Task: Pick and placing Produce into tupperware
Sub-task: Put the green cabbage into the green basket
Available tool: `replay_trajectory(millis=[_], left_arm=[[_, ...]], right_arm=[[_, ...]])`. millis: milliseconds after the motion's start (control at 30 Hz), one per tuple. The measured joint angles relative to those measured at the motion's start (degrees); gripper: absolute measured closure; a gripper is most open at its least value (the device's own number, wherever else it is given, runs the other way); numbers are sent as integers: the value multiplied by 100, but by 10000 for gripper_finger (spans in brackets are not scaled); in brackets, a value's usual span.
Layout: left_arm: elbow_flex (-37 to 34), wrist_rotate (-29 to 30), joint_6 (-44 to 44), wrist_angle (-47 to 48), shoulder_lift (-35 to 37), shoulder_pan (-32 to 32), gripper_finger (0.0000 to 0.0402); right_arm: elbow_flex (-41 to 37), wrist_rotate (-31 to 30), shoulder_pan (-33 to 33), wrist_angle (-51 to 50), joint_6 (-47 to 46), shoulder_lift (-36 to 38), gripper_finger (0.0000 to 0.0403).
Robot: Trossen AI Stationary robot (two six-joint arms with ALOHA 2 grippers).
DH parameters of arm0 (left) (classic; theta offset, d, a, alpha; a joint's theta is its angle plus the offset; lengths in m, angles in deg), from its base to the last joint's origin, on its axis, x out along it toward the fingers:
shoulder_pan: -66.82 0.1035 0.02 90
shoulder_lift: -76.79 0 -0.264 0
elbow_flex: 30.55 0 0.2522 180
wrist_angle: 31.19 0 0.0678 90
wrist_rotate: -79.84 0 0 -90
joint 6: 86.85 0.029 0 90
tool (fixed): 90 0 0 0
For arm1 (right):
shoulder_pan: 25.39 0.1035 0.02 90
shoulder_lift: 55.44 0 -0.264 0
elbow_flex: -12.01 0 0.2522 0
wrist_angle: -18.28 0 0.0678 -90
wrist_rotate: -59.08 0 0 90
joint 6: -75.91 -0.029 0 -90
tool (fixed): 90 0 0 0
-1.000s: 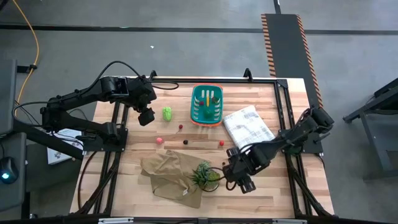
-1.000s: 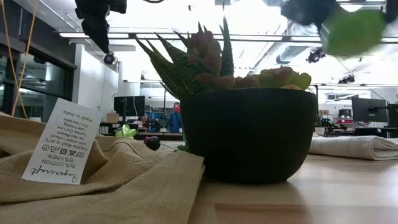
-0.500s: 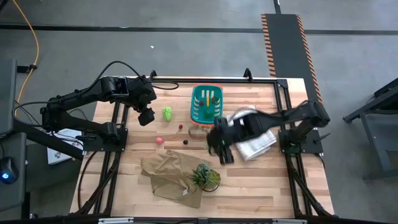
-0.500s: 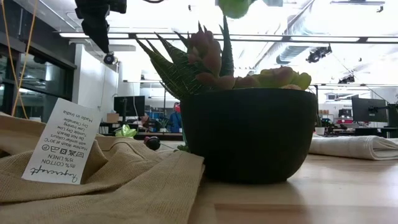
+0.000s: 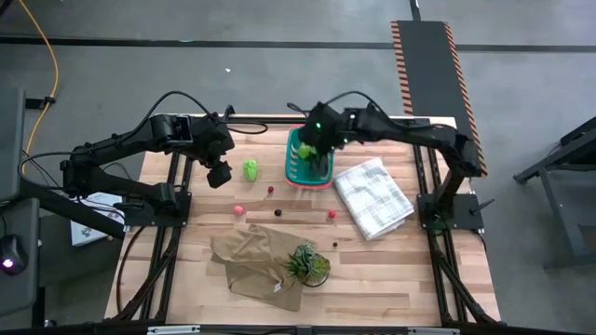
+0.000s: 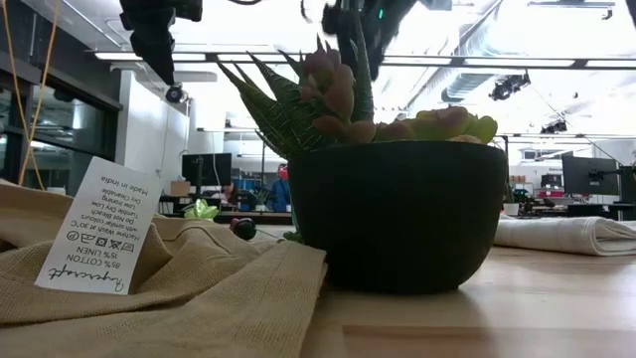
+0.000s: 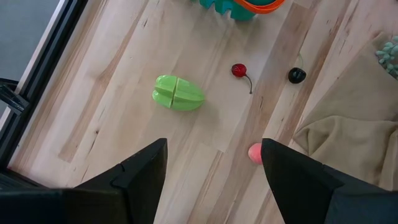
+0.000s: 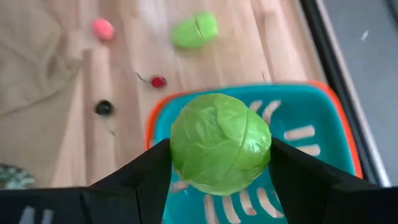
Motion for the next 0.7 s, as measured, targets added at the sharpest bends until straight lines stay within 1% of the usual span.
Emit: replay_trajectory(millis=[67,133,267,367,467,567,700], left_arm=[[0,-2,0,-1,0,2,153],[0,1,0,-2,0,2,153],[2,3,0,-2,0,1,153],[2,1,0,-4,0,2,153],[2,1,0,-4,0,2,153],[2,1,0,-4,0,2,153],[2,1,0,-4,0,2,153]], right_arm=[[1,204,-226,1,9,-224,176],[78,233,-371,-49,146,-477,176],[357,90,-467,-231,514,-945,176],[644,21,-463,-367,616,-1264,176],[973,1,-463,-560,656,-1575,176],[1307,-259,-466,-825,616,-1864,176],[1599,-295,-545,-1036,550,-2154,176]])
